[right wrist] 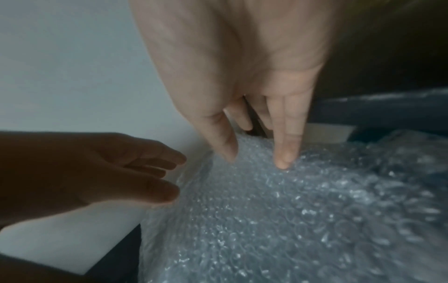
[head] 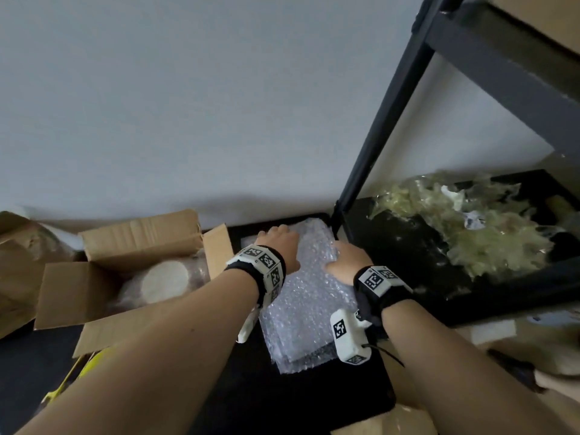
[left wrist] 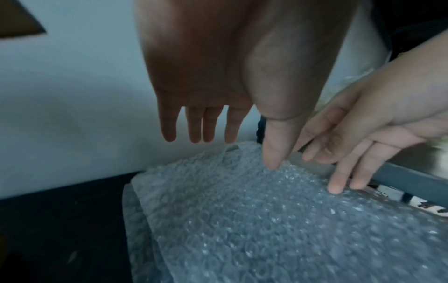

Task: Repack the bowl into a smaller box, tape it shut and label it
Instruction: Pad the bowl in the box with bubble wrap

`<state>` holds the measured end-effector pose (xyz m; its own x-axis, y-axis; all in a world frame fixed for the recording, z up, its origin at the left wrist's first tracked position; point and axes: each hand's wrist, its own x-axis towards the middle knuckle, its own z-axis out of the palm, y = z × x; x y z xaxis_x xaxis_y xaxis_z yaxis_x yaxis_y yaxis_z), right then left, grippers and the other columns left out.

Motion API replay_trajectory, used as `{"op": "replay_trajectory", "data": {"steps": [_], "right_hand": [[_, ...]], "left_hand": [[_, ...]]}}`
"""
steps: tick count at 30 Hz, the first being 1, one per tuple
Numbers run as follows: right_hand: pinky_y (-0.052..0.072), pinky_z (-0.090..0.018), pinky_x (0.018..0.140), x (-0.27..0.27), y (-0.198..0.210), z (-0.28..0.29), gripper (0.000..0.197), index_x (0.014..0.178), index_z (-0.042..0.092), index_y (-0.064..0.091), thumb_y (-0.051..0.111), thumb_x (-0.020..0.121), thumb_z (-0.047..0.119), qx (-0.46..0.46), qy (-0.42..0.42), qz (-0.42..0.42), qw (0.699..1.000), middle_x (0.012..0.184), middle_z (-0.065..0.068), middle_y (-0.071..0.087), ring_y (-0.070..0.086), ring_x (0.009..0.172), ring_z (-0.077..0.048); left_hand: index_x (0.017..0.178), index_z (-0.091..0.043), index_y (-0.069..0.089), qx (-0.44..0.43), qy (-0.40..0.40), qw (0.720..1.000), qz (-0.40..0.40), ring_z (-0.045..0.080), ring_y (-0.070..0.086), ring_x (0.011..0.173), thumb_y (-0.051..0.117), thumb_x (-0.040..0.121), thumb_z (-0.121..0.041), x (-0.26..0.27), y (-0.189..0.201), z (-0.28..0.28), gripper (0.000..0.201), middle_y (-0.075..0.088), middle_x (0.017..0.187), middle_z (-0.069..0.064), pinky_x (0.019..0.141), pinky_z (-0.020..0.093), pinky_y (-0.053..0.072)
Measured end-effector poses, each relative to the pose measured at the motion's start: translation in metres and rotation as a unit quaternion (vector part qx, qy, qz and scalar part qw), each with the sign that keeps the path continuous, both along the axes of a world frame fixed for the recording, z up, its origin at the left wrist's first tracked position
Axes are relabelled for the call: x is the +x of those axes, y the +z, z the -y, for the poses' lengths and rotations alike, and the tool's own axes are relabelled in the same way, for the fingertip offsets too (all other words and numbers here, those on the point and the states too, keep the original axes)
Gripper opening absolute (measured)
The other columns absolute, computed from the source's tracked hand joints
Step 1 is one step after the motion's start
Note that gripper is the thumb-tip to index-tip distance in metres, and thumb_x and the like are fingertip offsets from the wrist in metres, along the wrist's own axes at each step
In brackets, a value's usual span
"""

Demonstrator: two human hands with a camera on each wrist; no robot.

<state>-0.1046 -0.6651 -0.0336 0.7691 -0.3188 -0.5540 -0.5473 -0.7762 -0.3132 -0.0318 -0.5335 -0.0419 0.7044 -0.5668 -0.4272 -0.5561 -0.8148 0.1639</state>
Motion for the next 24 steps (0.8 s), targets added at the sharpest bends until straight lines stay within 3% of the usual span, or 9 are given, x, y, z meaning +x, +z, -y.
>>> {"op": "replay_trajectory", "data": {"steps": [4, 7, 9, 11, 14, 16, 21, 22, 24], "right_hand": [[0.049, -0.038, 0.093, 0.014, -0.021, 0.007, 0.041, 0.13, 0.01, 0.046, 0.054, 0.09, 0.015, 0.045, -0.056, -0.01, 0.997, 0.126, -0.014, 0.057, 0.058, 0.111, -0.033], [0.048, -0.03, 0.087, 0.019, -0.032, 0.014, 0.039, 0.125, 0.011, 0.053, 0.058, 0.087, 0.015, 0.012, -0.086, 0.008, 0.996, 0.12, -0.01, 0.062, 0.059, 0.111, -0.031], [0.045, -0.025, 0.072, 0.022, -0.032, 0.017, 0.013, 0.096, 0.012, 0.064, 0.057, 0.086, 0.01, -0.012, -0.087, 0.026, 0.996, 0.095, -0.008, 0.066, 0.063, 0.097, -0.029], [0.044, -0.025, 0.064, 0.025, -0.028, 0.018, 0.011, 0.074, 0.011, 0.062, 0.057, 0.084, 0.008, -0.02, -0.087, 0.041, 0.995, 0.077, -0.007, 0.064, 0.065, 0.082, -0.028], [0.057, -0.033, 0.072, 0.031, -0.02, 0.018, 0.014, 0.077, 0.009, 0.065, 0.053, 0.085, 0.01, 0.009, -0.113, 0.078, 0.99, 0.08, -0.009, 0.07, 0.068, 0.076, -0.028], [0.058, -0.037, 0.074, 0.035, -0.012, 0.017, 0.02, 0.07, 0.016, 0.06, 0.05, 0.086, 0.011, 0.026, -0.128, 0.11, 0.985, 0.08, -0.009, 0.071, 0.069, 0.076, -0.029], [0.057, -0.033, 0.074, 0.037, 0.01, 0.015, 0.028, 0.063, 0.021, 0.058, 0.051, 0.088, 0.013, 0.049, -0.151, 0.177, 0.971, 0.077, -0.006, 0.069, 0.069, 0.078, -0.028], [0.057, -0.034, 0.074, 0.036, 0.015, 0.014, 0.027, 0.062, 0.021, 0.058, 0.052, 0.088, 0.013, 0.049, -0.152, 0.189, 0.969, 0.076, -0.006, 0.069, 0.069, 0.078, -0.028], [0.058, -0.035, 0.074, 0.034, 0.023, 0.012, 0.025, 0.063, 0.021, 0.06, 0.053, 0.086, 0.013, 0.051, -0.16, 0.214, 0.962, 0.078, -0.006, 0.07, 0.069, 0.077, -0.028]], "left_hand": [[0.142, -0.011, 0.028, 0.008, 0.094, 0.995, -0.044, 0.036, 0.019, 0.139, 0.062, 0.086, -0.026, 0.012, -0.014, 0.005, 0.067, 0.025, 0.147, 0.015, 0.113, 0.046, 0.026], [0.134, -0.011, 0.034, 0.011, 0.151, 0.986, -0.067, 0.035, 0.036, 0.128, 0.062, 0.084, -0.023, 0.02, -0.023, 0.003, 0.059, 0.038, 0.136, 0.016, 0.1, 0.045, 0.039], [0.13, -0.011, 0.038, 0.016, 0.145, 0.987, -0.061, 0.032, 0.046, 0.119, 0.059, 0.087, -0.02, 0.023, -0.024, 0.002, 0.049, 0.044, 0.128, 0.014, 0.091, 0.039, 0.043], [0.125, -0.01, 0.044, 0.009, 0.136, 0.99, -0.037, 0.031, 0.048, 0.115, 0.054, 0.089, -0.018, 0.024, -0.021, 0.002, 0.038, 0.045, 0.125, 0.013, 0.087, 0.038, 0.044], [0.121, -0.008, 0.051, -0.003, 0.136, 0.99, -0.021, 0.03, 0.047, 0.116, 0.05, 0.091, -0.016, 0.025, -0.015, 0.002, 0.031, 0.044, 0.125, 0.013, 0.091, 0.039, 0.044], [0.121, -0.007, 0.046, -0.041, 0.159, 0.986, -0.023, 0.031, 0.051, 0.114, 0.053, 0.09, -0.016, 0.026, -0.009, 0.001, 0.033, 0.049, 0.124, 0.014, 0.092, 0.039, 0.046], [0.122, -0.011, 0.032, -0.161, 0.203, 0.965, 0.029, 0.024, 0.064, 0.082, 0.052, 0.094, -0.026, 0.026, 0.014, -0.004, 0.038, 0.061, 0.089, 0.004, 0.064, 0.034, 0.05], [0.124, -0.013, 0.032, -0.173, 0.2, 0.964, 0.039, 0.023, 0.063, 0.081, 0.053, 0.094, -0.03, 0.026, 0.021, -0.006, 0.04, 0.061, 0.089, 0.004, 0.062, 0.033, 0.048], [0.128, -0.017, 0.037, -0.185, 0.188, 0.963, 0.051, 0.022, 0.058, 0.098, 0.056, 0.092, -0.033, 0.024, 0.034, -0.011, 0.044, 0.058, 0.108, 0.005, 0.071, 0.032, 0.048]]}}
